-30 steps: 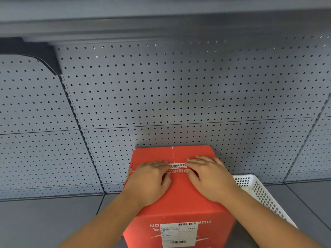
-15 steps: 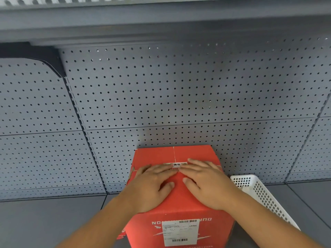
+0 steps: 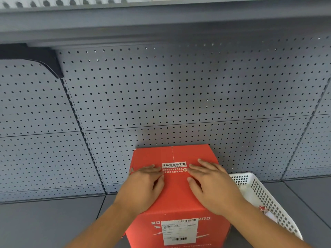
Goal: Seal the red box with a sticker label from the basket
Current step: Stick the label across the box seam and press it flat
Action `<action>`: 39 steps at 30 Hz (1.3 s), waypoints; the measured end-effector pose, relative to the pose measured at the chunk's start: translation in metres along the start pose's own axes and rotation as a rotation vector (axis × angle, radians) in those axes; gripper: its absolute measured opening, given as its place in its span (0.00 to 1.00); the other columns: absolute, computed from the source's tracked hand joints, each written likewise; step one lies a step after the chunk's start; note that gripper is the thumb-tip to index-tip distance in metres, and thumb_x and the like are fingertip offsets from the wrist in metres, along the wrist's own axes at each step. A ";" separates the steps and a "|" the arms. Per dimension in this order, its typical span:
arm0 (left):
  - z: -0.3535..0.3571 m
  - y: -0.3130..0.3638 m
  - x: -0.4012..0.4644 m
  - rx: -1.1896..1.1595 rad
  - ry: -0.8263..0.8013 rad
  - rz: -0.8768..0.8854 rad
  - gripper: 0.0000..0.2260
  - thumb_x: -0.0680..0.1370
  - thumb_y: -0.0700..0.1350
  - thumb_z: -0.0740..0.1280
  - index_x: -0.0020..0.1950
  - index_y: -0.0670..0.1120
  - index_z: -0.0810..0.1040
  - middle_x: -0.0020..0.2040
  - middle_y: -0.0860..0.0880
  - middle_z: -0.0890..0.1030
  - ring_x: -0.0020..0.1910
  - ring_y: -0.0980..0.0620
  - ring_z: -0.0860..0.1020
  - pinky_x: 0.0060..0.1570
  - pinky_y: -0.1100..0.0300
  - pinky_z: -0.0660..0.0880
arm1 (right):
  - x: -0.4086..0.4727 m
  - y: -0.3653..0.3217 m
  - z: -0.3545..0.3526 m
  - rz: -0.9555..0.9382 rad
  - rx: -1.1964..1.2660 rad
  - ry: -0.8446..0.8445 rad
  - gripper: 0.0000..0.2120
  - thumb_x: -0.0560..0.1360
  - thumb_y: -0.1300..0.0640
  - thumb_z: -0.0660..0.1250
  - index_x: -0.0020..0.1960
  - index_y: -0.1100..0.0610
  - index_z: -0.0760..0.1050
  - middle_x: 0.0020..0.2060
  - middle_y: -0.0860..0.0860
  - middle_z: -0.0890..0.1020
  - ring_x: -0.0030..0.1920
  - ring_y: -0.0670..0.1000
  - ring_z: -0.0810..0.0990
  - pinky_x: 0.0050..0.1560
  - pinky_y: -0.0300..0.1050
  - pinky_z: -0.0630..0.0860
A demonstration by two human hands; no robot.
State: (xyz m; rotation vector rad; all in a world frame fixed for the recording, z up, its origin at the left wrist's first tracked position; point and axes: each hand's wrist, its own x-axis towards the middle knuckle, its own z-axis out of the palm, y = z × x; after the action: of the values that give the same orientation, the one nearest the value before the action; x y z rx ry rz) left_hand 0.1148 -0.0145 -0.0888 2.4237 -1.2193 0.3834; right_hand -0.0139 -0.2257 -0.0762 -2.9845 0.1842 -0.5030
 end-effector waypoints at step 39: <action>-0.005 0.000 0.003 -0.013 -0.122 0.055 0.21 0.81 0.58 0.57 0.73 0.58 0.72 0.75 0.51 0.72 0.76 0.53 0.65 0.73 0.66 0.51 | 0.002 -0.012 0.001 0.021 0.060 -0.143 0.31 0.81 0.35 0.44 0.80 0.45 0.55 0.80 0.41 0.59 0.80 0.43 0.50 0.80 0.53 0.46</action>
State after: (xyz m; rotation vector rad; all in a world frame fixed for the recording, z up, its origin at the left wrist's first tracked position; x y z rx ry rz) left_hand 0.1159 -0.0145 -0.0826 2.4372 -1.3382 0.2458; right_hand -0.0110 -0.2143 -0.0748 -2.9416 0.1839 -0.2866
